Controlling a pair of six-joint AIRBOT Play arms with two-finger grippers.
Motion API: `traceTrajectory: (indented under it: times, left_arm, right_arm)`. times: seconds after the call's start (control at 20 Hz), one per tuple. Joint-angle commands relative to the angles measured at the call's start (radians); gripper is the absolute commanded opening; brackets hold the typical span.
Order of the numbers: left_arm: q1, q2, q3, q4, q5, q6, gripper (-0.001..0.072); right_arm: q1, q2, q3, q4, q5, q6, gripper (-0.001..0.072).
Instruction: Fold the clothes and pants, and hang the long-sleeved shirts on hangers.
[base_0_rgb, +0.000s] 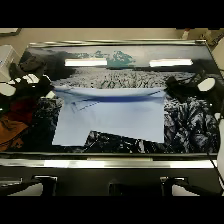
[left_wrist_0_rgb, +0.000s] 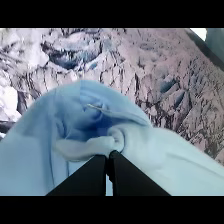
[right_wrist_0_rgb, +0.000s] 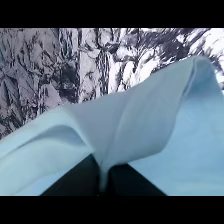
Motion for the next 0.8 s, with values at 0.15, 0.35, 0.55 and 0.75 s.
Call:
traceTrajectory:
  times: [0.15,0.35,0.55,0.75]
  left_arm:
    - [0.036,-0.106,0.056,-0.046,-0.101,0.24,0.0656]
    - [0.261,-0.205,0.224,0.029,-0.518,0.311,0.0578]
    - [0.344,-0.359,0.229,0.0,-0.672,0.372,0.0403]
    - [0.306,-0.433,0.23,-0.056,-0.615,0.452,0.0403]
  right_arm:
    - [-0.096,-0.062,0.051,0.027,0.015,-0.098,0.0521]
    - [-0.312,-0.063,0.111,-0.094,0.422,-0.278,0.0506]
    - [-0.357,-0.063,0.051,-0.153,0.612,-0.319,0.0496]
    - [-0.344,-0.063,0.035,-0.151,0.666,-0.337,0.0496]
